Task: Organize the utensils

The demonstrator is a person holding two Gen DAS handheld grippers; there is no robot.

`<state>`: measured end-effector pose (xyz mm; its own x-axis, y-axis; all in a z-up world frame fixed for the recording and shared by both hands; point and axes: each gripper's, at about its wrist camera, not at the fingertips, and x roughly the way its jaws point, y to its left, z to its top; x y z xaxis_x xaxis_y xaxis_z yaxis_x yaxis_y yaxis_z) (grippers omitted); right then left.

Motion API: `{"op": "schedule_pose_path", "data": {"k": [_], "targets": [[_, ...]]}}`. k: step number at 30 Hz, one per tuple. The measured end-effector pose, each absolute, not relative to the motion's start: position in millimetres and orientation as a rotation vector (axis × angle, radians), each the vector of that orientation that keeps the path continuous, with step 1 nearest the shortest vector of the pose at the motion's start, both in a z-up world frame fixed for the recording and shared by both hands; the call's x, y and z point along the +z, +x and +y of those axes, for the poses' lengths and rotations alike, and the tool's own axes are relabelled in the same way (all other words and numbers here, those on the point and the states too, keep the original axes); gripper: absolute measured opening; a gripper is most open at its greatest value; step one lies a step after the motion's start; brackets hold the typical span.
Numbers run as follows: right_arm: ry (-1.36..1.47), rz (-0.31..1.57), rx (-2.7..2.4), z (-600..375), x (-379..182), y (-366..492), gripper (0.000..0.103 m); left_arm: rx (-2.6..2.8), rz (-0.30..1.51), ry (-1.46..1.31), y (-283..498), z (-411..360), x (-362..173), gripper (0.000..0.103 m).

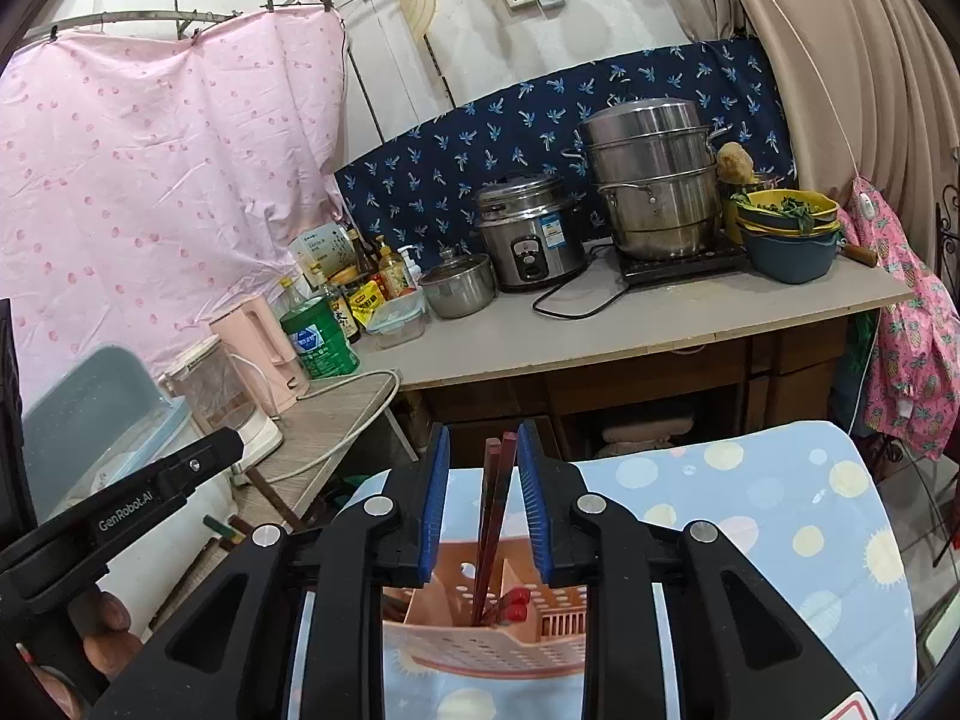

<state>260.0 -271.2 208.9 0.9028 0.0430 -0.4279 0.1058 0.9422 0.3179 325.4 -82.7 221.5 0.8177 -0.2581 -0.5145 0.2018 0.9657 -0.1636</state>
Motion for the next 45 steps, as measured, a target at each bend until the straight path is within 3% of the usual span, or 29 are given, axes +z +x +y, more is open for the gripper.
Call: {"op": "schedule_pose_path", "data": {"k": [8, 22, 41, 45], "targets": [[0.317, 0.435, -0.031, -262.9, 215.8, 222.4, 0.029, -0.243, 0.538, -0.079, 288.3, -81.1, 228.2, 0.033], [0.281, 0.465, -0.029, -247.0, 208.1, 160.7, 0.031, -0.235, 0.560, -0.029, 235.1, -77.6, 215.6, 0.036], [0.192, 0.554, -0.064, -223.4, 170.6, 103.5, 0.032, -0.183, 0.666, 0.015, 189.1, -66.0, 160.3, 0.038], [0.194, 0.577, -0.067, -222.7, 160.3, 97.4, 0.037, -0.177, 0.696, 0.017, 182.9, -63.3, 147.1, 0.038]]}}
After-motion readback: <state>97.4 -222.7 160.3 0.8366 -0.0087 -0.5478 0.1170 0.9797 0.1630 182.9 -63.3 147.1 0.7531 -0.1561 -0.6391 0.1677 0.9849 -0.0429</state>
